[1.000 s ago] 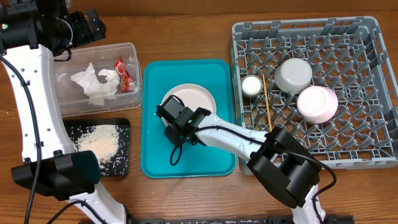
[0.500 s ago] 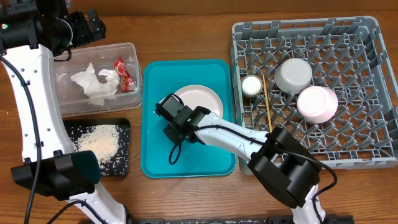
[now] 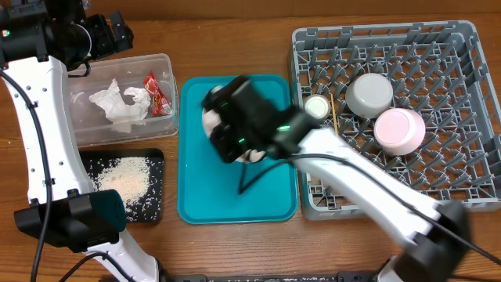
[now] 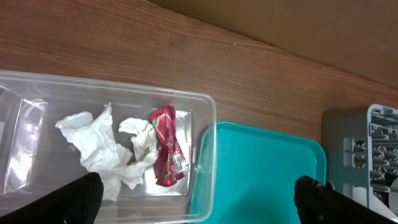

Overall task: Sort waste into correct bins and load items into the dishwasher
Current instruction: 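Lift the white plate and carry it right into the rack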

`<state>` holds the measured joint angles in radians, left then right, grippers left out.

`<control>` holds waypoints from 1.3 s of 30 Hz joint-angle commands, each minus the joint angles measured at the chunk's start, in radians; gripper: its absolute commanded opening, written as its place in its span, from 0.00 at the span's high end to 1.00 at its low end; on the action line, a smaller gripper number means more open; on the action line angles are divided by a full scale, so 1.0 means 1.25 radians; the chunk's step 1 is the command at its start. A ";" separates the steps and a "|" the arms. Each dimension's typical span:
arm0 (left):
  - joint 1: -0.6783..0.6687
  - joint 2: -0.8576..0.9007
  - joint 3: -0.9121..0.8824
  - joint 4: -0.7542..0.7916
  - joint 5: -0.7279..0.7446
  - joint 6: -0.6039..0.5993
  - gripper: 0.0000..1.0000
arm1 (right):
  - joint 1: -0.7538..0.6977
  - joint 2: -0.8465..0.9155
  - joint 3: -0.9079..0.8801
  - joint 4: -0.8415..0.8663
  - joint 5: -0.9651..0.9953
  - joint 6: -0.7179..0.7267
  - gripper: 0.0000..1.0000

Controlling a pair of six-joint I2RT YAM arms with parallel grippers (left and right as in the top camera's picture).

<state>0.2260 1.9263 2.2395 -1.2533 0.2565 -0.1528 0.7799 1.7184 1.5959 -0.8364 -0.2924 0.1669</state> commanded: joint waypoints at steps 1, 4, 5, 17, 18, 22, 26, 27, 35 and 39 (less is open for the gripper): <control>-0.003 -0.005 0.007 0.001 -0.004 -0.007 0.00 | -0.065 -0.070 0.018 -0.029 -0.115 0.038 0.96; -0.003 -0.005 0.007 0.001 -0.004 -0.007 0.00 | -0.129 -0.102 0.018 -0.042 -0.191 0.038 0.96; -0.003 -0.005 0.007 0.001 -0.004 -0.007 0.00 | -0.154 -0.108 0.018 -0.042 -0.212 0.037 0.96; -0.003 -0.005 0.007 0.001 -0.004 -0.007 0.00 | -0.529 -0.112 0.017 -0.016 -0.519 0.027 0.96; -0.003 -0.005 0.007 0.001 -0.004 -0.007 0.00 | -0.553 -0.112 0.017 -0.007 -0.529 0.028 0.96; -0.003 -0.005 0.007 0.001 -0.004 -0.007 0.00 | -0.645 -0.108 0.016 0.023 -0.577 0.028 0.96; -0.003 -0.005 0.007 0.001 -0.004 -0.007 0.00 | -0.699 -0.092 0.016 0.068 -0.639 0.029 0.96; -0.003 -0.005 0.007 0.001 -0.004 -0.007 0.00 | -0.705 -0.085 0.016 0.081 -0.648 0.029 0.96; -0.003 -0.005 0.007 0.001 -0.004 -0.007 0.00 | -0.712 0.020 0.016 0.201 -0.662 0.049 0.96; -0.003 -0.005 0.007 0.001 -0.004 -0.007 0.00 | -0.712 0.093 0.016 0.319 -0.720 0.117 0.96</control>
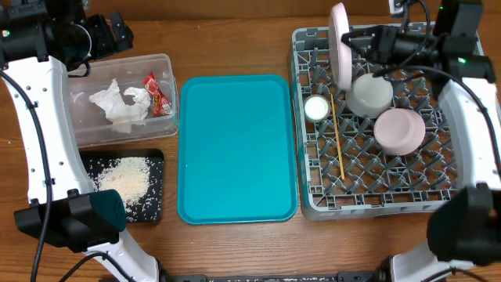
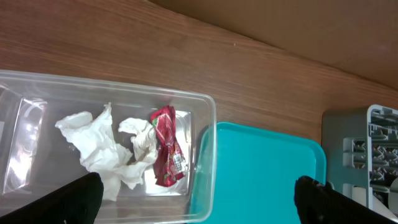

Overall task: Sort waste into correct bins and load items into the dishwasher
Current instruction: 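Lift the white plate and carry it right into the rack, then lower the white plate upright into the rack slots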

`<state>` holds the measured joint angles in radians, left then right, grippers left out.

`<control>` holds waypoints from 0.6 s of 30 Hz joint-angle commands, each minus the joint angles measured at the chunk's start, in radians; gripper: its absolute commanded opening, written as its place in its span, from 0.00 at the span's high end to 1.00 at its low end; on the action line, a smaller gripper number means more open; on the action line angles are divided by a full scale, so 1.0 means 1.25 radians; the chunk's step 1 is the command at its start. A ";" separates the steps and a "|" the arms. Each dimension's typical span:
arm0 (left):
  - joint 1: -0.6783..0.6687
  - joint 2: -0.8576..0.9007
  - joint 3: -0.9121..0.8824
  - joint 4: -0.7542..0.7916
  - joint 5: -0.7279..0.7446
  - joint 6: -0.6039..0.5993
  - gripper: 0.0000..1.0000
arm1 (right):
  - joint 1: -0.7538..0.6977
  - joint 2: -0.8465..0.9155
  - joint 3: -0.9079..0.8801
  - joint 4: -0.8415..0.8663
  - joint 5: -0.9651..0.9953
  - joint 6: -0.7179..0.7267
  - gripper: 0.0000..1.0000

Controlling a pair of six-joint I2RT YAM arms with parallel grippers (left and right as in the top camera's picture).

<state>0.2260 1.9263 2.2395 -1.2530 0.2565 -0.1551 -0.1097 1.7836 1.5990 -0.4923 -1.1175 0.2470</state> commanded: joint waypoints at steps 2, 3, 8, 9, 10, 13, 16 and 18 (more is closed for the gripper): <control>-0.003 -0.005 0.007 0.000 -0.004 -0.005 0.00 | 0.000 0.063 0.013 0.061 -0.059 0.055 0.96; -0.003 -0.005 0.007 0.000 -0.004 -0.005 0.00 | 0.000 0.080 0.013 0.066 -0.056 0.054 0.96; -0.003 -0.005 0.007 0.000 -0.004 -0.005 0.00 | -0.006 0.114 0.013 0.069 -0.022 0.054 0.96; -0.003 -0.005 0.007 0.000 -0.004 -0.005 0.00 | -0.008 0.119 0.013 0.070 -0.022 0.054 0.96; -0.003 -0.005 0.007 0.000 -0.004 -0.005 0.00 | -0.009 0.124 0.013 0.069 -0.022 0.054 0.96; -0.003 -0.005 0.007 0.000 -0.004 -0.005 0.00 | -0.016 0.128 0.006 0.069 -0.007 0.054 0.96; -0.003 -0.005 0.007 0.000 -0.004 -0.005 0.00 | -0.021 0.128 0.003 0.069 0.015 0.048 0.96; -0.003 -0.005 0.007 0.000 -0.004 -0.005 0.00 | -0.024 0.128 0.002 0.070 0.022 0.044 0.96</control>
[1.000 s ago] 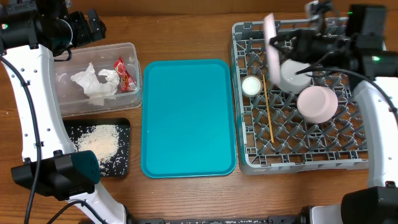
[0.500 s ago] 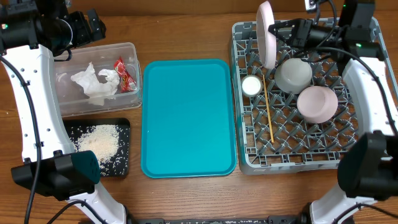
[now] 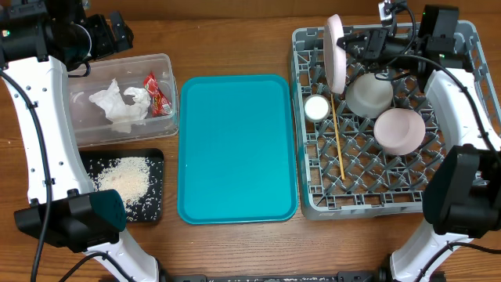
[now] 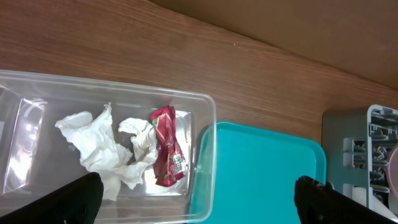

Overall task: Sort waste into correct bins and load items into the dishwasher
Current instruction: 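Lower the white plate upright into the rack slots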

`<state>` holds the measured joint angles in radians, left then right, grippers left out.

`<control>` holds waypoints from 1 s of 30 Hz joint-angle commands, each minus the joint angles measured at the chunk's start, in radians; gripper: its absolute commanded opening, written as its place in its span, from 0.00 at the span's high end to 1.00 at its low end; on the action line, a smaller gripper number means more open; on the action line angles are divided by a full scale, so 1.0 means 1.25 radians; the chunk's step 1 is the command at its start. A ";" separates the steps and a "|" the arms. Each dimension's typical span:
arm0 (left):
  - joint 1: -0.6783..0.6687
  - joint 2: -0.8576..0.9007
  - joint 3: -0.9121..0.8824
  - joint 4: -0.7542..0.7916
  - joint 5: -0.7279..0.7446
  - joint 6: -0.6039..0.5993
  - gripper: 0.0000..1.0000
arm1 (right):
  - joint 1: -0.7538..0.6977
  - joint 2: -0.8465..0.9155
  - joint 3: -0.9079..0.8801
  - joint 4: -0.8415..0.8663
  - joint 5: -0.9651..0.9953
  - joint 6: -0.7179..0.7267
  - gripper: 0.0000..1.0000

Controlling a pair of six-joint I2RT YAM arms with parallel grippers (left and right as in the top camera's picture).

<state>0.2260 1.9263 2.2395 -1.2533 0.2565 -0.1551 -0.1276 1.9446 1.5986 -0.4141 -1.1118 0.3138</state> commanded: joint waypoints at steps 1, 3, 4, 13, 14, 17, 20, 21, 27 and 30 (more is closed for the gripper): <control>-0.003 -0.005 0.007 0.001 -0.004 -0.005 0.00 | -0.010 -0.001 0.003 0.007 0.018 -0.011 0.96; -0.003 -0.005 0.007 0.001 -0.004 -0.005 0.00 | -0.011 -0.001 0.003 0.007 0.019 -0.016 0.96; -0.003 -0.005 0.007 0.001 -0.004 -0.005 0.00 | -0.011 -0.001 0.002 0.007 0.019 -0.021 0.96; -0.003 -0.005 0.007 0.001 -0.004 -0.005 0.00 | -0.011 -0.001 0.002 -0.018 0.110 -0.026 0.82; -0.003 -0.005 0.007 0.001 -0.004 -0.005 0.00 | -0.011 -0.001 0.002 -0.022 0.126 -0.027 0.81; -0.003 -0.005 0.007 0.001 -0.004 -0.005 0.00 | -0.011 -0.001 0.002 -0.029 0.157 -0.035 0.80; -0.003 -0.005 0.007 0.001 -0.004 -0.005 0.00 | -0.011 -0.001 0.002 -0.030 0.157 -0.063 0.75; -0.003 -0.005 0.007 0.001 -0.004 -0.005 0.00 | -0.011 -0.001 0.002 -0.029 0.161 -0.063 0.73; -0.003 -0.005 0.007 0.001 -0.004 -0.005 0.00 | -0.011 -0.001 0.002 -0.032 0.225 -0.063 0.63; -0.003 -0.005 0.007 0.001 -0.004 -0.005 0.00 | -0.011 -0.001 0.002 -0.032 0.240 -0.063 0.55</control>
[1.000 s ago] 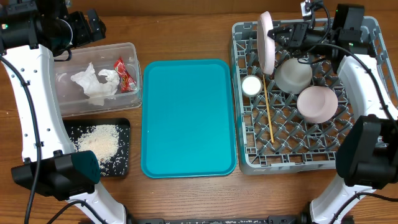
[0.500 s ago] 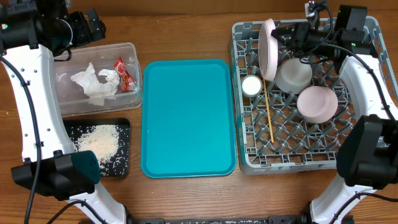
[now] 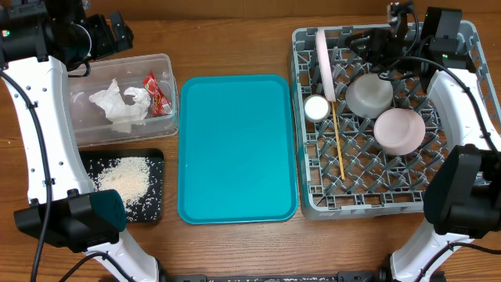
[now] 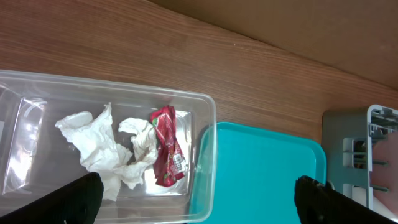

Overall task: Sort waste into correct bins and load items into the dishwasher
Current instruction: 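Lower the white plate upright into the rack slots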

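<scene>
A pink plate (image 3: pixel 321 55) stands on edge in the far left corner of the grey dish rack (image 3: pixel 470 102). My right gripper (image 3: pixel 362 41) hovers just right of the plate, apart from it, and looks open. In the rack also sit a grey bowl (image 3: pixel 369 94), a pink bowl (image 3: pixel 399 129), a small white cup (image 3: pixel 315 107) and a chopstick (image 3: pixel 337 137). My left gripper (image 4: pixel 199 202) hangs open above the clear waste bin (image 4: pixel 205 143), which holds crumpled tissue (image 4: pixel 99 146) and a red wrapper (image 4: pixel 166 146). It appears in the overhead view as the left gripper (image 3: pixel 106 35).
The teal tray (image 3: pixel 237 149) lies bare between bin and rack. A black tray (image 3: pixel 153 205) with scattered rice sits at the front left. The wooden table runs behind the bin and the rack.
The pink plate now stands further left in the rack and more edge-on. My right gripper is a short way off it to the right. The left arm has not moved.
First my right arm was blurred over the teal tray with something pale in it. Then the tray was bare and the right gripper held the pink plate on edge over the rack's far left. The plate now stands there alone. The left gripper stayed open over the bin.
</scene>
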`<state>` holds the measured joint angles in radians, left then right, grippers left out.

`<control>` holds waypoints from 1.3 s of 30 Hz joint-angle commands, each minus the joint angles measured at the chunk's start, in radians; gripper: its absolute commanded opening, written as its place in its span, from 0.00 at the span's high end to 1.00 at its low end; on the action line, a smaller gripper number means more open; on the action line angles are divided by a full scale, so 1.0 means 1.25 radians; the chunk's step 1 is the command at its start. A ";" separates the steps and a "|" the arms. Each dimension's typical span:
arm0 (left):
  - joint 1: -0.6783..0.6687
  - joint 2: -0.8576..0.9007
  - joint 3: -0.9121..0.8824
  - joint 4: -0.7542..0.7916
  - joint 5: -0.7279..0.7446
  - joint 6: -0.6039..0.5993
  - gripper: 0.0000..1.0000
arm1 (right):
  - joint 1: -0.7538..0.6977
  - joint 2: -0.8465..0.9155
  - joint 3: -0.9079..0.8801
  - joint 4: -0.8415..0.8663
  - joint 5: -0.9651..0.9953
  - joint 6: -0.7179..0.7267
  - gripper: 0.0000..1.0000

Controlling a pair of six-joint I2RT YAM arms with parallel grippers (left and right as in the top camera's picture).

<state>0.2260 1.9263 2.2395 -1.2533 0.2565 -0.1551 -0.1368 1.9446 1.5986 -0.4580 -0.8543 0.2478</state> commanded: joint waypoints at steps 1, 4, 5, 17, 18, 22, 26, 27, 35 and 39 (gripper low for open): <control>-0.003 -0.005 0.007 0.001 -0.004 -0.005 0.00 | -0.004 -0.001 0.002 0.003 0.034 -0.010 0.53; -0.003 -0.005 0.007 0.001 -0.004 -0.005 0.00 | -0.004 -0.001 0.003 0.005 0.033 -0.009 0.50; -0.003 -0.005 0.007 0.001 -0.004 -0.005 0.00 | -0.004 -0.001 0.004 0.005 0.030 -0.009 0.50; -0.003 -0.005 0.007 0.001 -0.004 -0.005 0.00 | 0.078 -0.034 0.016 -0.013 0.088 -0.081 0.54; -0.003 -0.005 0.007 0.001 -0.004 -0.005 0.00 | 0.091 -0.034 0.016 -0.022 0.120 -0.089 0.55; -0.003 -0.005 0.007 0.001 -0.004 -0.005 0.00 | 0.145 -0.032 0.015 -0.062 0.259 -0.143 0.55; -0.003 -0.005 0.007 0.001 -0.004 -0.005 0.00 | 0.196 -0.032 0.015 -0.072 0.371 -0.143 0.66; -0.003 -0.005 0.007 0.001 -0.004 -0.005 0.00 | 0.201 -0.032 0.015 -0.072 0.381 -0.142 0.73; -0.003 -0.005 0.007 0.001 -0.004 -0.005 0.00 | 0.192 -0.032 0.015 -0.075 0.420 -0.142 0.91; -0.003 -0.005 0.007 0.001 -0.004 -0.005 0.00 | 0.174 -0.032 0.015 -0.095 0.420 -0.142 0.91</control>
<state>0.2260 1.9263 2.2395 -1.2533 0.2565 -0.1551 0.1013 1.9079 1.6081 -0.5644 -0.3504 0.0704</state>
